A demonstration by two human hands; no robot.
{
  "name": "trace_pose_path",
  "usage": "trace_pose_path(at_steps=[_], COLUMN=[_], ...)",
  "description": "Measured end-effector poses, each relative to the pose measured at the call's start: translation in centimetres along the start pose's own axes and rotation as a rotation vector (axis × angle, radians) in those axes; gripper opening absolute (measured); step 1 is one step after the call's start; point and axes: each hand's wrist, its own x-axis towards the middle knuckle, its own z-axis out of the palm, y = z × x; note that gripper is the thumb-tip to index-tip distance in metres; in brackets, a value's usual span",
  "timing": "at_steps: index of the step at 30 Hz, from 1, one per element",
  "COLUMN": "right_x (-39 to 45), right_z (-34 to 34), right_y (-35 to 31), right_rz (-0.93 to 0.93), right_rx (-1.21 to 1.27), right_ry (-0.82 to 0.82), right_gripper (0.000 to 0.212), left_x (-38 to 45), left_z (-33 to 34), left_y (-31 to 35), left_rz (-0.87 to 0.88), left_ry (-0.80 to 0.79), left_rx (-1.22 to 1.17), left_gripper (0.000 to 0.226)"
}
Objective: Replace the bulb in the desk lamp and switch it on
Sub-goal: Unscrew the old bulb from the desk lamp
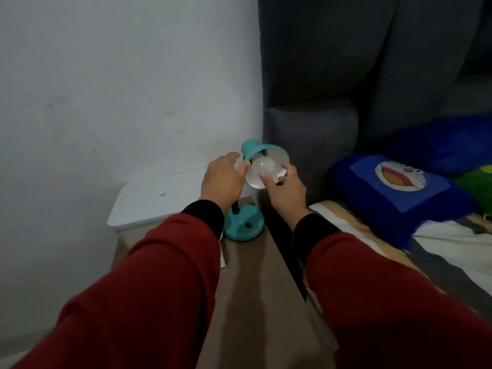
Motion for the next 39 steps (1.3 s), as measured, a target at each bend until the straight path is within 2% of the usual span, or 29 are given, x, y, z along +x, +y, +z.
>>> trace_pose_path(at_steps=[6, 10, 13, 19, 21, 24, 27, 29, 31, 32, 34, 37, 39], right_x=[3.1, 4.2, 4.0, 3.4, 3.2, 3.3, 3.8, 3.9, 3.7, 3.5, 3.5, 4.0, 4.1], right_z=[3.9, 4.5, 4.4, 3.6, 3.7, 4.5, 4.8, 4.5, 4.2, 4.2, 4.6, 5.2, 5.0], right_y=[1.1, 1.2, 1.2, 0.9, 0.8, 1.1, 1.0, 0.7, 0.7, 0.7, 0.8, 0.8, 0.8], right_rz=[0.278, 0.316, 0.243, -0.061, -0.084, 0.068, 0.241, 0.18, 0.052, 0.028, 0.089, 0.244, 0.171], right_rx=[0.517, 0.7, 0.587, 0.066, 0.075, 0.24, 0.393, 0.262, 0.129, 0.15, 0.289, 0.346, 0.279], right_ry=[-0.023, 0.0, 0.031, 0.106, 0.15, 0.166, 0.123, 0.133, 0.19, 0.219, 0.263, 0.233, 0.241], right_gripper=[0.069, 0.06, 0.061, 0.063, 0.069, 0.079, 0.068, 0.062, 0.068, 0.073, 0.077, 0.064, 0.059], left_x=[3.0, 3.7, 3.8, 3.9, 3.9, 3.9, 4.0, 4.0, 4.0, 4.0, 4.0, 4.1, 4.2], left_z=[2.3, 2.9, 2.8, 2.7, 2.7, 2.7, 2.7, 2.6, 2.6, 2.7, 2.7, 2.8, 2.7], left_y=[-0.8, -1.5, -1.5, -1.3, -1.3, -1.1, -1.0, -1.0, -1.0, -1.0, -1.0, -1.0, -1.0], left_rz=[-0.011, -0.019, -0.021, -0.024, -0.033, -0.048, -0.066, -0.077, -0.081, -0.078, -0.07, -0.077, -0.088], left_ry=[0.014, 0.037, 0.041, 0.029, 0.019, 0.001, 0.007, 0.018, 0.018, 0.013, 0.0, 0.013, 0.02], left_rx=[-0.178, -0.233, -0.262, -0.263, -0.265, -0.265, -0.275, -0.277, -0.281, -0.28, -0.285, -0.294, -0.282], left_gripper=[0.041, 0.033, 0.031, 0.031, 0.031, 0.031, 0.031, 0.031, 0.031, 0.031, 0.031, 0.031, 0.031])
